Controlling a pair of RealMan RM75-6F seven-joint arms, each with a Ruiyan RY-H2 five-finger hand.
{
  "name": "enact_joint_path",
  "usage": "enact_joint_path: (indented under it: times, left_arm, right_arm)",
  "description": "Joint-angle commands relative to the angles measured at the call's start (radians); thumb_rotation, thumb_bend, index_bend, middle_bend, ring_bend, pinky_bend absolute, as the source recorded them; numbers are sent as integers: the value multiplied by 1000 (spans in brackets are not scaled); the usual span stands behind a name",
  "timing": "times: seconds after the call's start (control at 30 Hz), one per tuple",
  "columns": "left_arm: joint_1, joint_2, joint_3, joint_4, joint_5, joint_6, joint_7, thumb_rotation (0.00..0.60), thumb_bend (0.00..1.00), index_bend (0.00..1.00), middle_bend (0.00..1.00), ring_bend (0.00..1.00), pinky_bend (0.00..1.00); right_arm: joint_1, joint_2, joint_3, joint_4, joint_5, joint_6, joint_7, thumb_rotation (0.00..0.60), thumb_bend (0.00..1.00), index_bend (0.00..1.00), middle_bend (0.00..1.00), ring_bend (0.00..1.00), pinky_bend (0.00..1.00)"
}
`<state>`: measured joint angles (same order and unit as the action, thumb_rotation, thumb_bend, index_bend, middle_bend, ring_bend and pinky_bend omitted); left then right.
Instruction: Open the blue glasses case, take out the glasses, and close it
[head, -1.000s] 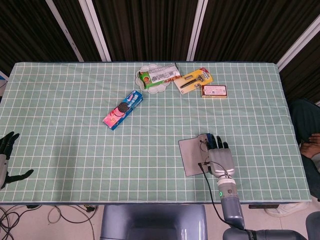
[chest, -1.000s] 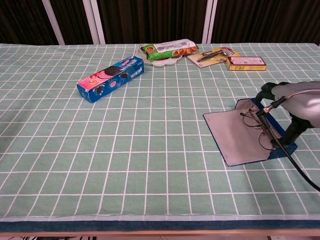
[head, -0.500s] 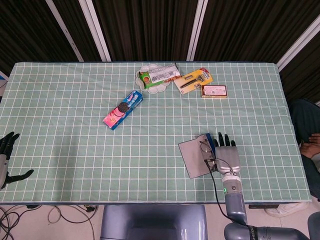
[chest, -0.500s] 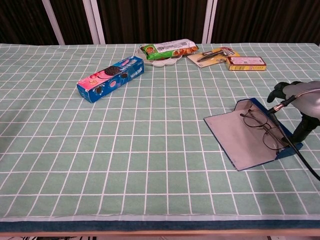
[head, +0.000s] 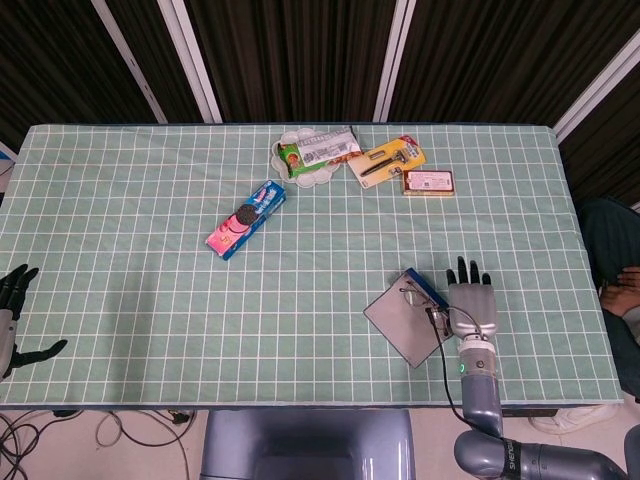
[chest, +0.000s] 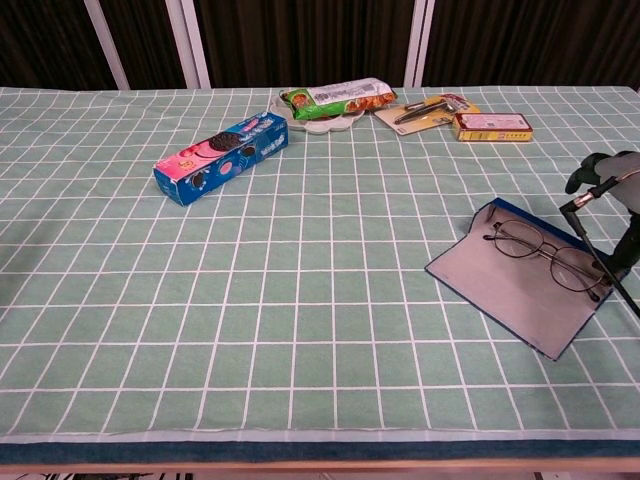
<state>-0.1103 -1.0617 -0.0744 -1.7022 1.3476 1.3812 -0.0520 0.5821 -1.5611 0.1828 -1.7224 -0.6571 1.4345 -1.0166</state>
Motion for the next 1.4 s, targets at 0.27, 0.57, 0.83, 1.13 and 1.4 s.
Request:
enact_joint_path:
  times: [0.27, 0.57, 0.83, 1.13, 1.4]
  left_arm:
    - [0, -2, -3, -2, -10, -1, 7, 600, 26, 0, 0, 0, 0]
    - [0, -3, -6, -3, -19, -3, 12, 600, 26, 0, 0, 0, 0]
    - [-2, -2, -7, -4, -25, -7, 17, 600, 26, 0, 0, 0, 0]
    - [-2, -3, -10, -5, -34, -11, 22, 600, 26, 0, 0, 0, 0]
    - [-1, -3, -13, -6, -42, -10, 22, 600, 26, 0, 0, 0, 0]
  right_arm:
    - [25, 1, 28, 51, 47, -29, -14, 600, 306, 176, 0, 0, 194]
    - [61, -8, 59, 105, 80, -57, -27, 600, 306, 176, 0, 0, 194]
    - [90, -19, 77, 152, 112, -85, -39, 600, 306, 176, 0, 0, 194]
    - [125, -47, 100, 216, 141, -114, -37, 600, 306, 176, 0, 0, 194]
    - [155, -72, 120, 276, 167, -138, -33, 600, 307, 176, 0, 0, 194]
